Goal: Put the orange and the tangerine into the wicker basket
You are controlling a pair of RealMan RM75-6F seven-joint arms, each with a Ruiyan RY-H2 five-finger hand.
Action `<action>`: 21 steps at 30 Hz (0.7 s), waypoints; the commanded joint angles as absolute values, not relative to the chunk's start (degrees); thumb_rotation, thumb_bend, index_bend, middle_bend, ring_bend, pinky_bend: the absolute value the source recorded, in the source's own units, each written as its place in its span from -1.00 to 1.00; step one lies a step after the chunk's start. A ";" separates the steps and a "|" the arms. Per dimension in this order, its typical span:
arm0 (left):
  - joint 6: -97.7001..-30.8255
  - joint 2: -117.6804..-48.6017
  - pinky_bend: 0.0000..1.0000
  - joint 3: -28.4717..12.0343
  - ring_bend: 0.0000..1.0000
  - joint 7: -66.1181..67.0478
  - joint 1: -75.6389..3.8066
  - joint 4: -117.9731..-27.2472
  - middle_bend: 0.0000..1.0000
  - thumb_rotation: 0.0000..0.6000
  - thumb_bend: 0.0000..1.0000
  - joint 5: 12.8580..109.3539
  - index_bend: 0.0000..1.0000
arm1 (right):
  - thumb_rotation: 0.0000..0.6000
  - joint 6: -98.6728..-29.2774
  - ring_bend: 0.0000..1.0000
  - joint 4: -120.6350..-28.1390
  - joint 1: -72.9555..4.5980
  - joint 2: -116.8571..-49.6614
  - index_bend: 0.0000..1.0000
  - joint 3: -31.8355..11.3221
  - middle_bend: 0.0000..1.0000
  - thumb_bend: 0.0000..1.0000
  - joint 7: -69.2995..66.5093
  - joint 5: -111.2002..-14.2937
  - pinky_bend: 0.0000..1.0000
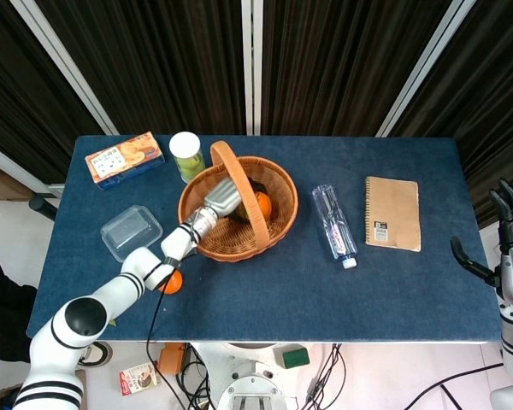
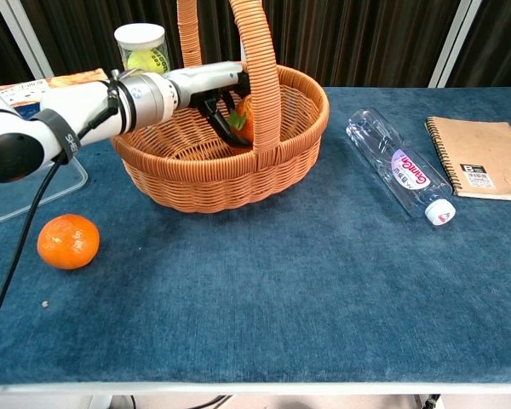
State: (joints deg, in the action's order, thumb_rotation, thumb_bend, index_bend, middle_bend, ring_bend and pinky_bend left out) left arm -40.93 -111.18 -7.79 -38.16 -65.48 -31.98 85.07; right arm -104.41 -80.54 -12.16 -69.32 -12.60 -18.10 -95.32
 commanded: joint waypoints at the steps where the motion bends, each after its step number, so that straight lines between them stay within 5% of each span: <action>1: -40.54 -111.80 -0.38 -7.00 -0.61 -39.39 -65.77 -31.25 -0.25 1.00 -0.58 85.67 -0.39 | 1.00 -104.22 -1.00 -80.52 -12.19 -69.31 -1.00 -12.67 -1.00 -0.35 -18.17 -95.05 -1.00; 7: -41.65 -111.57 -0.47 -6.22 -0.80 -41.46 -65.67 -30.82 -0.77 1.00 -0.66 86.42 -0.72 | 1.00 -104.26 -1.00 -80.41 -12.15 -69.19 -1.00 -12.73 -1.00 -0.35 -18.30 -94.99 -1.00; 15: -44.95 -109.21 -0.47 -5.87 -0.82 -41.16 -64.55 -33.83 -0.79 1.00 -0.68 86.90 -0.77 | 1.00 -104.25 -1.00 -80.74 -12.25 -69.12 -1.00 -12.67 -1.00 -0.35 -18.11 -95.26 -1.00; 21: -49.72 -99.95 -0.48 -5.62 -0.83 -37.08 -61.67 -45.72 -0.79 1.00 -0.68 87.30 -0.77 | 1.00 -104.71 -1.00 -81.49 -12.19 -68.81 -1.00 -12.66 -1.00 -0.35 -17.51 -95.81 -1.00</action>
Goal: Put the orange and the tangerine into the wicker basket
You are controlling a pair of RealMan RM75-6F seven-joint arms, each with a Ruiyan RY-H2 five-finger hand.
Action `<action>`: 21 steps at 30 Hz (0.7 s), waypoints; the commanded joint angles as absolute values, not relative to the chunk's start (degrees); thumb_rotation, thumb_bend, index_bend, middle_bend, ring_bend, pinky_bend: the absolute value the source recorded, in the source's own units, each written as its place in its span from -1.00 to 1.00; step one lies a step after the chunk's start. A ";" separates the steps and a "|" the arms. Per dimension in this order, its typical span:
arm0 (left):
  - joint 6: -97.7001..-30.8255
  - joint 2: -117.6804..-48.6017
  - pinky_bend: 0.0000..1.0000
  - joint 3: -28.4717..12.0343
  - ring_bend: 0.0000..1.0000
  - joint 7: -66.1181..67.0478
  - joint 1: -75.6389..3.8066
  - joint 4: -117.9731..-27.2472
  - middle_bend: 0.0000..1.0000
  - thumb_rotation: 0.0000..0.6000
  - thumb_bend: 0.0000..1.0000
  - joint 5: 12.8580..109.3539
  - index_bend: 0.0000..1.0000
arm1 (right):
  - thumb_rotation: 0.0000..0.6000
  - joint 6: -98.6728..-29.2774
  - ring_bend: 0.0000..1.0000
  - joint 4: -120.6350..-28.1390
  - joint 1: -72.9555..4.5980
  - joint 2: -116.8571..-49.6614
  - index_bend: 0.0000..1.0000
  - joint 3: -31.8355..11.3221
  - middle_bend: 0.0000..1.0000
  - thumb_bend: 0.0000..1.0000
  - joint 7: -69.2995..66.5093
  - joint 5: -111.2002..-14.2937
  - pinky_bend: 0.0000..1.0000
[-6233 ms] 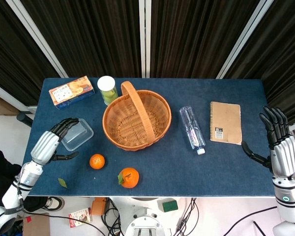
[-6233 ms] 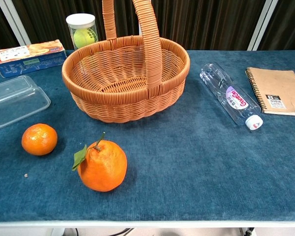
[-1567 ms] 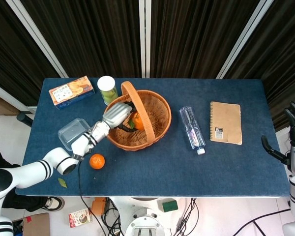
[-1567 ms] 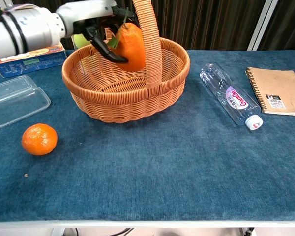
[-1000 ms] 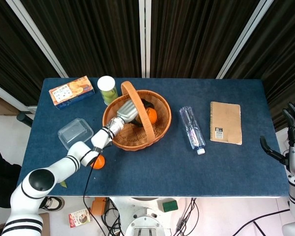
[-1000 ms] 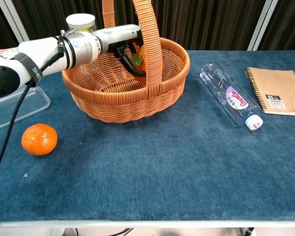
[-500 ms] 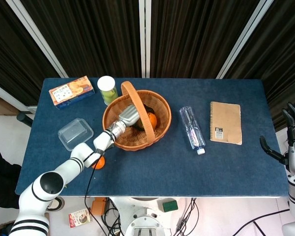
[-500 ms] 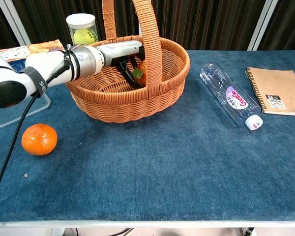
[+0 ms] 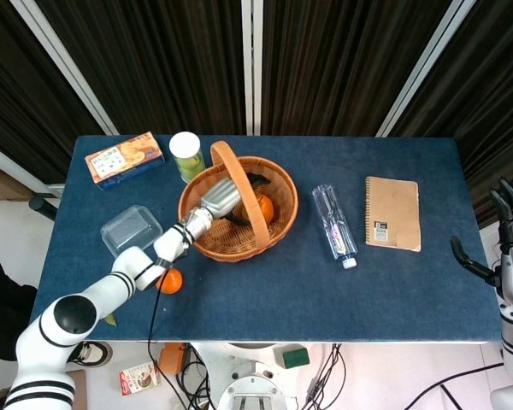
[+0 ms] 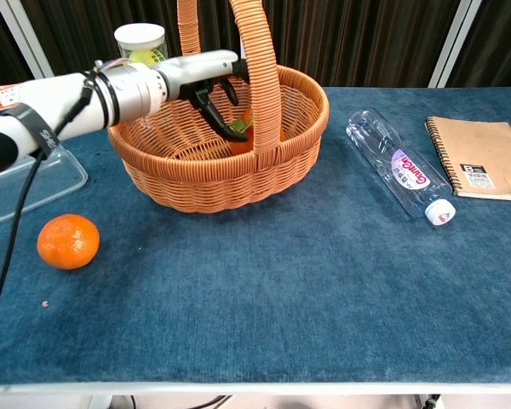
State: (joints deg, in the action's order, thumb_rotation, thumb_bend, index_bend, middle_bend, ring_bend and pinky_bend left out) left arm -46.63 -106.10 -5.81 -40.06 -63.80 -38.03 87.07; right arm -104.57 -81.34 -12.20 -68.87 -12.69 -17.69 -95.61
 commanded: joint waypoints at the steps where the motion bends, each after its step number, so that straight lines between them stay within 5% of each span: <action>1: -50.17 -97.83 -0.48 -5.56 -0.83 -36.16 -61.00 -48.57 -0.79 1.00 -0.68 87.16 -0.77 | 1.00 -104.77 -1.00 -81.56 -12.19 -68.82 -1.00 -12.62 -1.00 -0.35 -17.39 -95.95 -1.00; 11: -55.41 -76.31 -0.47 -4.96 -0.83 -22.33 -52.13 -75.56 -0.79 1.00 -0.67 83.08 -0.76 | 1.00 -104.84 -1.00 -82.59 -12.49 -69.39 -1.00 -11.97 -1.00 -0.35 -15.55 -97.53 -1.00; 21: -67.82 -66.72 -0.45 1.86 -0.76 -25.42 -39.22 -81.98 -0.63 1.00 -0.68 88.59 -0.57 | 1.00 -104.46 -1.00 -81.95 -12.05 -69.19 -1.00 -12.39 -1.00 -0.35 -15.82 -95.71 -1.00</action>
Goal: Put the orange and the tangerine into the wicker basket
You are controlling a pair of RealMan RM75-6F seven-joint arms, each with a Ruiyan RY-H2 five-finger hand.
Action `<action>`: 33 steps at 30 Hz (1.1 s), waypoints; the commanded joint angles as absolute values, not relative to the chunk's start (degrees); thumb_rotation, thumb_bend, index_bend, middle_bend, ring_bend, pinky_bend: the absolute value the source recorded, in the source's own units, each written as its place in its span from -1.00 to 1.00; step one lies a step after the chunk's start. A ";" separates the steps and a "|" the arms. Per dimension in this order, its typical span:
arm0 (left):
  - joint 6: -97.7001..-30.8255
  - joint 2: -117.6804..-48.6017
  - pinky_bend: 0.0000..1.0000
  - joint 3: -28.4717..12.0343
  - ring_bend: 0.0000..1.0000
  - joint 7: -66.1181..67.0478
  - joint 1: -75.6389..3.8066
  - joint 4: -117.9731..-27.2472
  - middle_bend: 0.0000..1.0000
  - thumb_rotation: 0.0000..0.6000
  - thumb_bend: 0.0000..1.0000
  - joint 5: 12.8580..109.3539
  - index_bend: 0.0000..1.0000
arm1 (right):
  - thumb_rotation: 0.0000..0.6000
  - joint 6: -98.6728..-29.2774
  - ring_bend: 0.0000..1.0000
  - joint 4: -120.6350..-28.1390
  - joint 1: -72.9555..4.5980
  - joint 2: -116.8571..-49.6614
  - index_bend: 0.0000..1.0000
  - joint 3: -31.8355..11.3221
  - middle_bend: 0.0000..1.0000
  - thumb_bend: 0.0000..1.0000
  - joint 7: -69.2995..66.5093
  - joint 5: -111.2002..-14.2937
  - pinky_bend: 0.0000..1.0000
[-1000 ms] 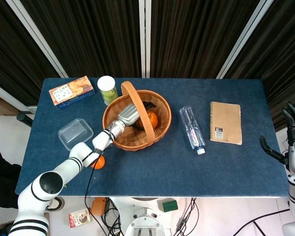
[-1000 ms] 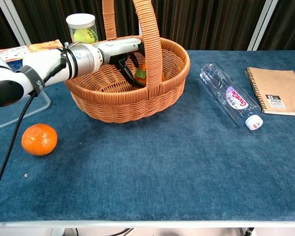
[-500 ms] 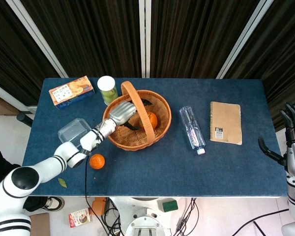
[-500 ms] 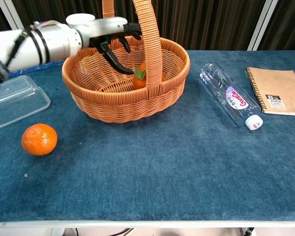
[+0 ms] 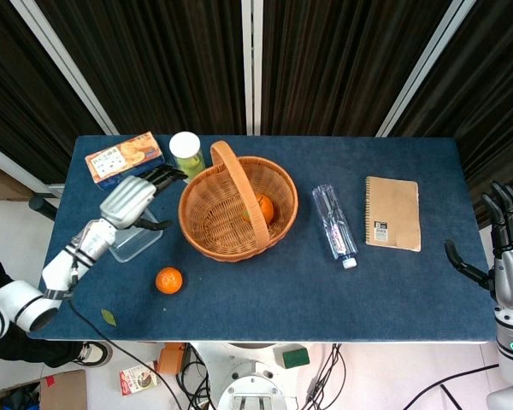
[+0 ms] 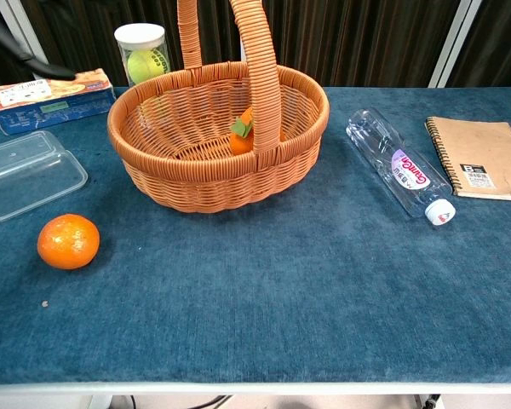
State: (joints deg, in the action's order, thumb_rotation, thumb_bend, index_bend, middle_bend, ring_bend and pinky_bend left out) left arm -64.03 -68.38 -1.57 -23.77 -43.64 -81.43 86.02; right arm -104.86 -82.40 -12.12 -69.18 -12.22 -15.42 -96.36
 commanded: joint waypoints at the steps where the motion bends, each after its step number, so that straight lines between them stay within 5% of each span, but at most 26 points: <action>1: -68.14 -66.83 -0.44 2.74 -0.74 -25.44 -38.33 -81.70 -0.62 1.00 -0.68 89.15 -0.55 | 1.00 -104.33 -1.00 -81.79 -12.06 -69.22 -1.00 -12.42 -1.00 -0.35 -15.92 -95.53 -1.00; 13: -69.39 -71.15 -0.40 8.72 -0.74 -15.10 -32.65 -79.89 -0.61 1.00 -0.67 95.89 -0.52 | 1.00 -104.44 -1.00 -81.85 -11.58 -69.09 -1.00 -12.12 -1.00 -0.35 -15.08 -95.52 -1.00; 18: -65.15 -70.35 -0.39 10.89 -0.74 -10.56 -32.74 -83.30 -0.61 1.00 -0.67 96.90 -0.55 | 1.00 -104.80 -1.00 -82.31 -11.13 -68.85 -1.00 -11.81 -1.00 -0.35 -14.30 -95.87 -1.00; 33: -64.48 -77.61 -0.39 9.98 -0.72 -10.68 -32.42 -77.72 -0.59 1.00 -0.67 99.40 -0.56 | 1.00 -104.97 -1.00 -83.16 -10.59 -69.05 -1.00 -11.22 -1.00 -0.35 -12.56 -96.58 -1.00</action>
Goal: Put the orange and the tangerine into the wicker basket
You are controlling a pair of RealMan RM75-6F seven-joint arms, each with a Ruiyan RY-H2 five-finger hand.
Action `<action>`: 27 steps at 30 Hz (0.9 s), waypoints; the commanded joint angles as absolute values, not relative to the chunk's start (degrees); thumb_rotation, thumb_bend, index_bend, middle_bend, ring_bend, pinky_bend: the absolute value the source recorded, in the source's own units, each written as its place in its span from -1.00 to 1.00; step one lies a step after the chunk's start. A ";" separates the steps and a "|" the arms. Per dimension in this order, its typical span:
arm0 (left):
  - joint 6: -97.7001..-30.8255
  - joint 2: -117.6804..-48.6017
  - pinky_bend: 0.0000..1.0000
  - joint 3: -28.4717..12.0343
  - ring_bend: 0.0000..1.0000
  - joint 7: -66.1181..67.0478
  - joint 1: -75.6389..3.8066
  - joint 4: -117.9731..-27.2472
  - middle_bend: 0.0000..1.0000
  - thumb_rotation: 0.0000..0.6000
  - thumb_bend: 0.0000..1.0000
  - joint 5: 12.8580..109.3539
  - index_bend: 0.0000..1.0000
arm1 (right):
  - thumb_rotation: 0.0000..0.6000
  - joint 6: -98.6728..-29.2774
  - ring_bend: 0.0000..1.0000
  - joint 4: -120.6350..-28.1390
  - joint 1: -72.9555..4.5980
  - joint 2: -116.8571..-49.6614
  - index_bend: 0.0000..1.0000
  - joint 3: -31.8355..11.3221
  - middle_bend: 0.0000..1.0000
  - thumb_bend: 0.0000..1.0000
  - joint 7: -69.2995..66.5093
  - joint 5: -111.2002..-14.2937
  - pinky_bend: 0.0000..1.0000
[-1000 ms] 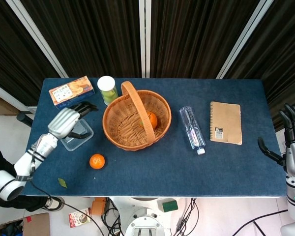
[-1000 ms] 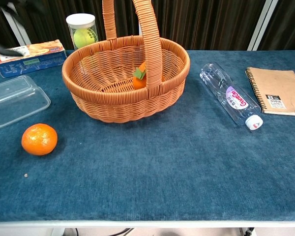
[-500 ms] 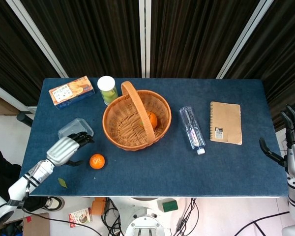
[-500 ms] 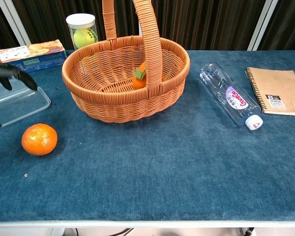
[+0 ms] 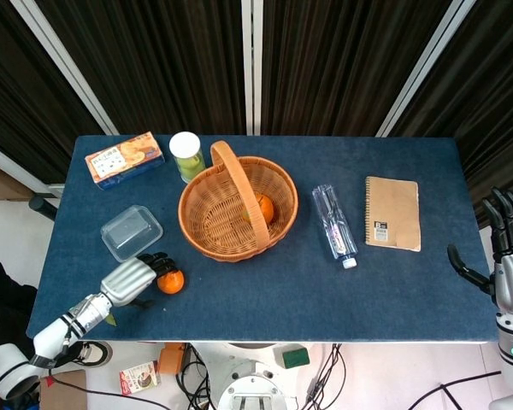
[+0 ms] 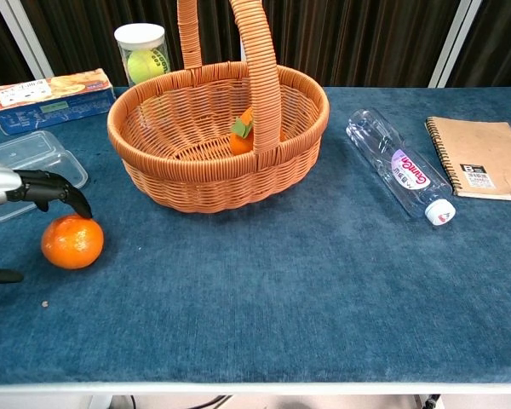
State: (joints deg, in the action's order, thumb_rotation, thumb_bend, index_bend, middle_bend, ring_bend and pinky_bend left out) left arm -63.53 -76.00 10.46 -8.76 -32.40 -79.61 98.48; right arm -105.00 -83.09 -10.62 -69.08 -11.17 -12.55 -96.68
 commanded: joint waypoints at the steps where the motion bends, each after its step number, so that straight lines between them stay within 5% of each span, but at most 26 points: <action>1: -64.65 -78.07 -0.38 9.91 -0.71 -11.54 -32.54 -77.11 -0.59 1.00 -0.66 99.67 -0.55 | 1.00 -104.94 -1.00 -83.21 -10.57 -69.03 -1.00 -11.25 -1.00 -0.35 -12.58 -96.51 -1.00; 9: -64.39 -80.64 -0.29 9.47 -0.60 -14.10 -33.75 -73.74 -0.52 1.00 -0.61 100.93 -0.48 | 1.00 -104.52 -1.00 -83.31 -10.57 -69.05 -1.00 -11.23 -1.00 -0.35 -12.29 -96.40 -1.00; 27: -64.63 -80.61 0.27 8.93 -0.17 -13.68 -34.12 -74.17 -0.10 1.00 -0.40 100.42 -0.11 | 1.00 -104.13 -1.00 -83.21 -10.37 -68.89 -1.00 -11.50 -1.00 -0.35 -12.81 -95.69 -1.00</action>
